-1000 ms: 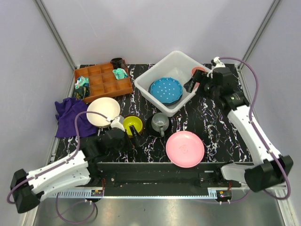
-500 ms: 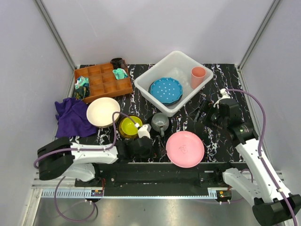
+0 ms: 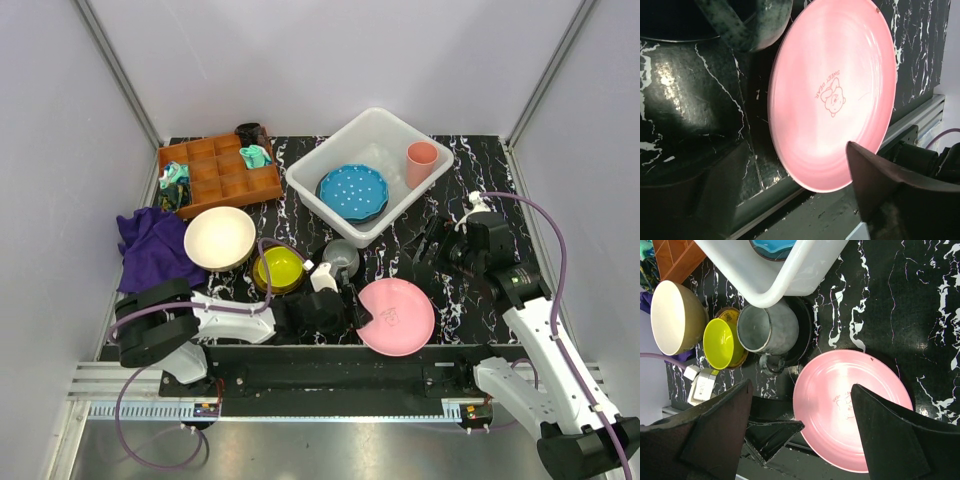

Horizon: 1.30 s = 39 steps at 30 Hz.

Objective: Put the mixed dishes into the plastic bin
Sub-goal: Pick up the plate at the center of the board.

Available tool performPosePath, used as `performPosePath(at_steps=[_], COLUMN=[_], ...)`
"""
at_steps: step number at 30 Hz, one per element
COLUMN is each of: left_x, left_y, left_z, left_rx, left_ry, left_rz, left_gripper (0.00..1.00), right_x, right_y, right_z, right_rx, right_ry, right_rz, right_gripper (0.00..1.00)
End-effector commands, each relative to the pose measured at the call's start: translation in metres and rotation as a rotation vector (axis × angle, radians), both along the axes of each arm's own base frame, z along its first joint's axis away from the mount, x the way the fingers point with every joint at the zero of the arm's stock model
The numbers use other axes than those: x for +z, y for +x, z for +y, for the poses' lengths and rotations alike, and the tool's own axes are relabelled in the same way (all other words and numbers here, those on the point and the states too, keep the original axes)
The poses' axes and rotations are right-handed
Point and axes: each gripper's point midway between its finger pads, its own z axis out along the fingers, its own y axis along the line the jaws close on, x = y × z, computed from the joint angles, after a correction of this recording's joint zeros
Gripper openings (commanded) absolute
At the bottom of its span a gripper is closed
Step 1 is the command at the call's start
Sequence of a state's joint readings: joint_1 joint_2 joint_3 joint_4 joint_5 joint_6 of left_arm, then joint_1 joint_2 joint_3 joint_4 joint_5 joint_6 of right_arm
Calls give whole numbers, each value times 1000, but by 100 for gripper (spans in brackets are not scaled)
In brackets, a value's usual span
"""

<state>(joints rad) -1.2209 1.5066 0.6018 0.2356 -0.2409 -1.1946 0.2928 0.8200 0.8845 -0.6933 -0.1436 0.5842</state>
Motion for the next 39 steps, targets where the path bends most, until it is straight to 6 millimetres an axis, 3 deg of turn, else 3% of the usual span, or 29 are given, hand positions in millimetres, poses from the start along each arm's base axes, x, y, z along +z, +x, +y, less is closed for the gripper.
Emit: performPosePath(at_steps=[1,7,17,39], left_x=[19,14,5,-15], left_y=[9,2,-11,-9], left_z=[-21,-22,-19,-14], left_rx=[18,5,-6,33], left_ry=[-75,-78,-69,21], left_rz=[-33,-18,3,22], left_gripper=[73,51,26,28], right_x=[11,12,14,15], right_y=[2,3,6,9], right_z=[3,2,6,9], right_rx=[16,11,18,30], right_ry=[6,10,24,31], right_rz=[-33,-38,-36,-38], right_gripper=[89,89,89,89])
